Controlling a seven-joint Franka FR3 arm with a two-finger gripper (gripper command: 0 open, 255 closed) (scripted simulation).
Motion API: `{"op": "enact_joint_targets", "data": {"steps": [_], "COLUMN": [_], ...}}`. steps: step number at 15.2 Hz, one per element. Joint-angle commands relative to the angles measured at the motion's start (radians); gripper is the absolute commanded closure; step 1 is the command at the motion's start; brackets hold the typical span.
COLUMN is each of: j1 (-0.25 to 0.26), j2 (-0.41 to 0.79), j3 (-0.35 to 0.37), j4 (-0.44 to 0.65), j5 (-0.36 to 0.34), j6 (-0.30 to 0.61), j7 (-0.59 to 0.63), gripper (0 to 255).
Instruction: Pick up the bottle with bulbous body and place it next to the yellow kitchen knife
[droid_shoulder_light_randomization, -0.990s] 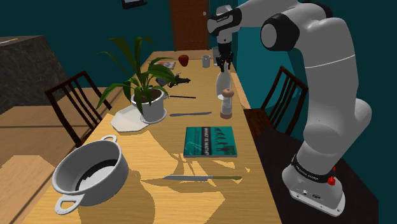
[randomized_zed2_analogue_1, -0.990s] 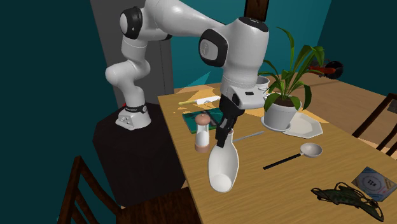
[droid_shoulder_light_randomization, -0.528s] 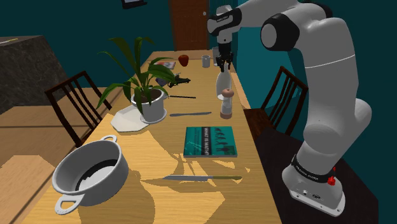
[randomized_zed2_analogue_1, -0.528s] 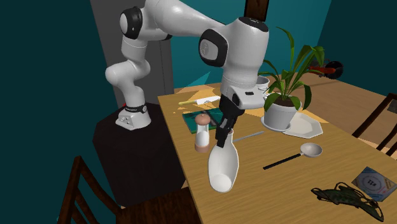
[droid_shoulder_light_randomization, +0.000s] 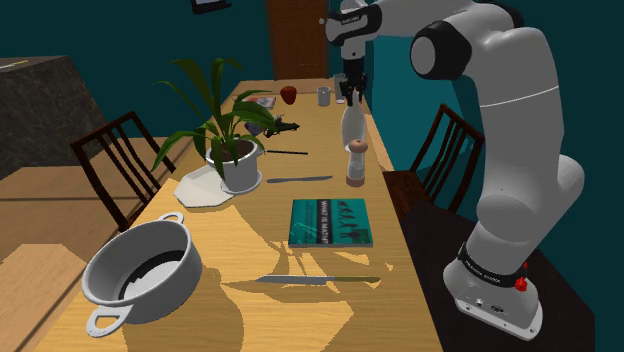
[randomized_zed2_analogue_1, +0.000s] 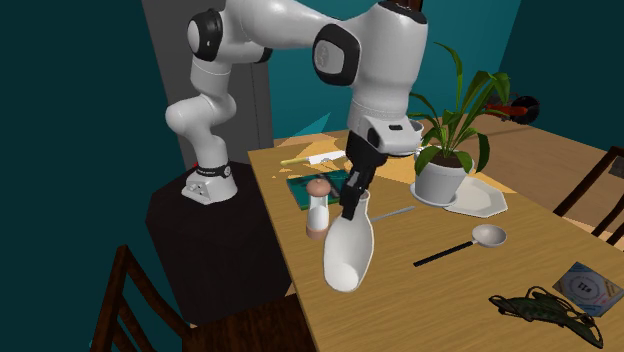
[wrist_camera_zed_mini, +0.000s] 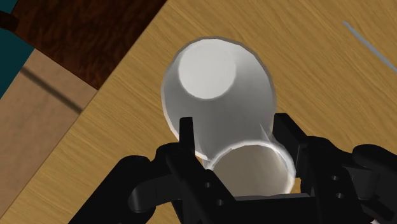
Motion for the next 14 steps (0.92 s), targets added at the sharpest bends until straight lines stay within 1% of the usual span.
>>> {"op": "enact_joint_targets", "data": {"steps": [1,8,14], "j1": [-0.002,-0.012,-0.028], "j2": [-0.002,0.011,0.041], "j3": [-0.001,-0.002,-0.001], "j4": [0.027,0.142,0.273], "j5": [-0.001,0.002,0.008], "j6": [-0.028,-0.13,-0.231], "j7": [0.0,-0.001,-0.002], "gripper": [255,255,255]}}
